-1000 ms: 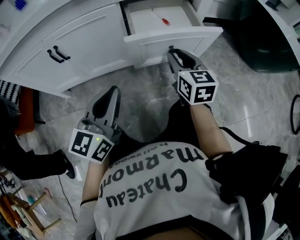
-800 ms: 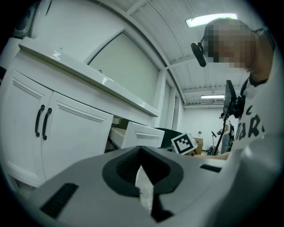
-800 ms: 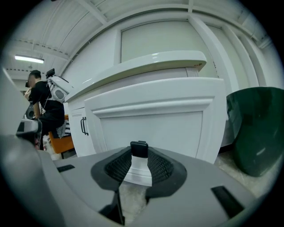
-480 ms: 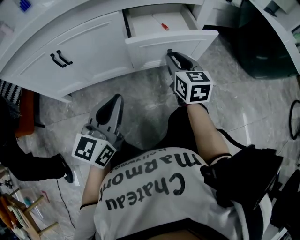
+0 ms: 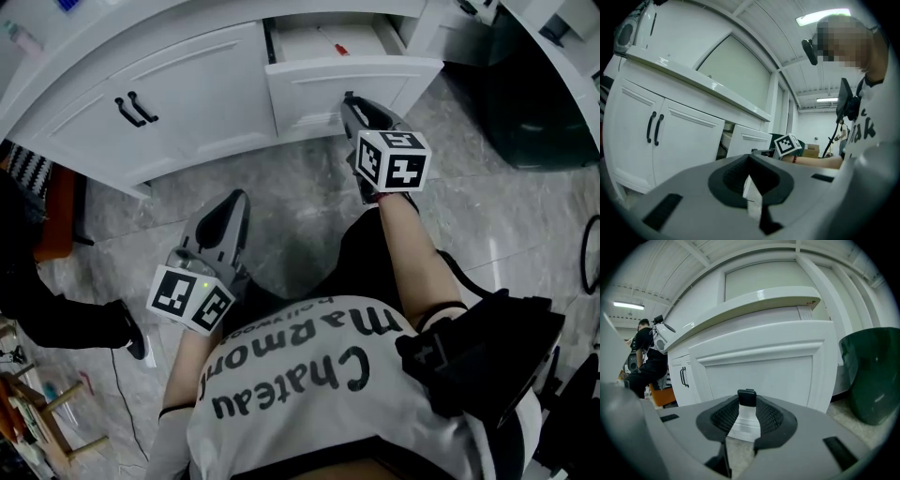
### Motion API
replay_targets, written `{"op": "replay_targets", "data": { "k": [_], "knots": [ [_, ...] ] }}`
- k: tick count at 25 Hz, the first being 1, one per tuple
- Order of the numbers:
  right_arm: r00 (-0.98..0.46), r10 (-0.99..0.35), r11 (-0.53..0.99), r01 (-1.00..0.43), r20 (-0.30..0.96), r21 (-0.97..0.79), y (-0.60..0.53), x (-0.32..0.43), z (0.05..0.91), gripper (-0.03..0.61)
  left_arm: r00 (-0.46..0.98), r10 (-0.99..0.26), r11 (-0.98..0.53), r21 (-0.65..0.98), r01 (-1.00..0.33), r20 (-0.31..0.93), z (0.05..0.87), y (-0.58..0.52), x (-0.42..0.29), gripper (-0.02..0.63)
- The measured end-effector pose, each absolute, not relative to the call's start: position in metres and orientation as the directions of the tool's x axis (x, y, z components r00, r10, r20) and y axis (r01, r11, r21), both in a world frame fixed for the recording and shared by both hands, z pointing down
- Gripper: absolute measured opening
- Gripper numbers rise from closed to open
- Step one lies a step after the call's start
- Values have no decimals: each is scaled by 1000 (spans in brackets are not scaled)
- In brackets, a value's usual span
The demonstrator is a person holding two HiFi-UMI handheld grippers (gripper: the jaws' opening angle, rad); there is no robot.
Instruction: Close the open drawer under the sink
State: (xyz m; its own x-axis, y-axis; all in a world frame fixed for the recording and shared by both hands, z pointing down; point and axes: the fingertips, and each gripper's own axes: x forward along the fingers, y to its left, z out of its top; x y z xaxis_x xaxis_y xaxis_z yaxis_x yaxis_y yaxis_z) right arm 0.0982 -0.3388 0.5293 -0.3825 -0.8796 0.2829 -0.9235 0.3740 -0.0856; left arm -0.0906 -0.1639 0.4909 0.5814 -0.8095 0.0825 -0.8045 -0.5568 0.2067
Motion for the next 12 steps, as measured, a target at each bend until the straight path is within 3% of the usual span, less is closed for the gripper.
{"op": "replay_targets", "data": {
  "k": [12],
  "knots": [
    [-379, -876, 370, -925, 298, -88, -365, 97, 533, 120, 543, -835, -518, 205, -830, 89, 496, -163, -100, 8]
  ]
}}
